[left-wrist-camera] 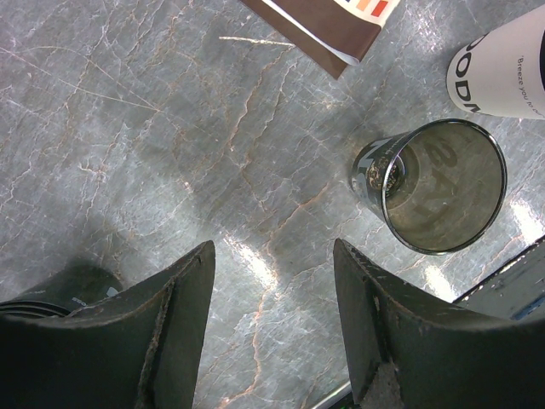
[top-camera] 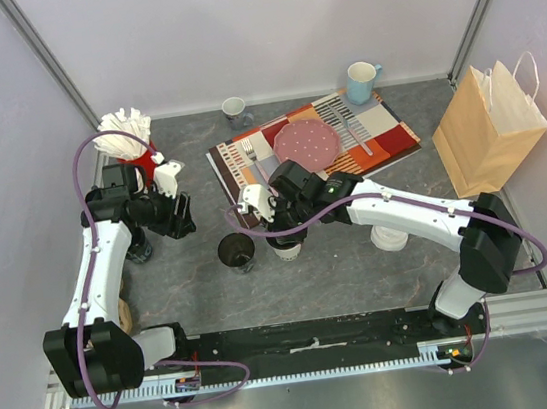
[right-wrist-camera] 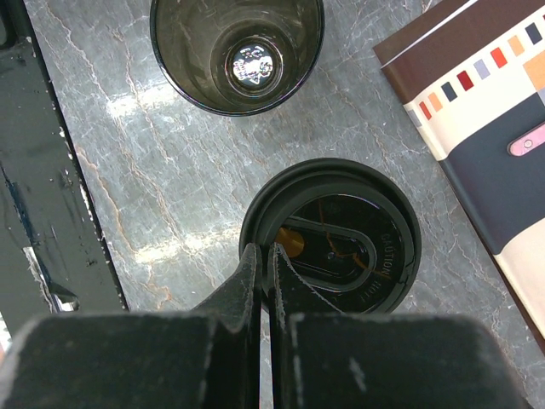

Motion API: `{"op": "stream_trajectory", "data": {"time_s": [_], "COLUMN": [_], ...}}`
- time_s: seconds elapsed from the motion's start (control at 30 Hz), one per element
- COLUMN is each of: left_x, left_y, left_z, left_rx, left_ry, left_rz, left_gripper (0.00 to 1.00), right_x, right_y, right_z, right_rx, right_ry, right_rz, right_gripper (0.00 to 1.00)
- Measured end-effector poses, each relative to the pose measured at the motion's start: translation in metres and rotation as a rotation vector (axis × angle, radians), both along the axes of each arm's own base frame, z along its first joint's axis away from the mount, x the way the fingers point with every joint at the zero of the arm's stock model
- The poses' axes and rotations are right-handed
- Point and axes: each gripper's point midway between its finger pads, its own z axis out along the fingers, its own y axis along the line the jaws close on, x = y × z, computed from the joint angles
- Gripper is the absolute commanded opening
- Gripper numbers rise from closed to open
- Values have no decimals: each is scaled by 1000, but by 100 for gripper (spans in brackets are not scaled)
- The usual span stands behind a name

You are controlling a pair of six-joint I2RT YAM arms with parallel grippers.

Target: Pack the takeout coffee

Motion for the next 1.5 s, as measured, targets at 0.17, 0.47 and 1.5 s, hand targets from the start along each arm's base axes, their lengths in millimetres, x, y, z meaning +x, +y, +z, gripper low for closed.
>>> {"op": "stream_trajectory", "data": {"time_s": [0.17,0.47,1.5], "left_x": [0,0,-2], "left_y": [0,0,0], "left_z": [0,0,-1], "left_rx": [0,1,2], "left_ry": [0,0,9], "left_rz": [-1,-1,-3], "left_gripper": [65,65,65], "right_x": [-1,-1,-3], "right_y": [-1,1,-1], "right_z": [0,0,-4], "right_rx": [7,32,37], "right_ry": [7,3,13], "right_rz": [-13,-24,-40], "right_gripper": [0,0,50]}}
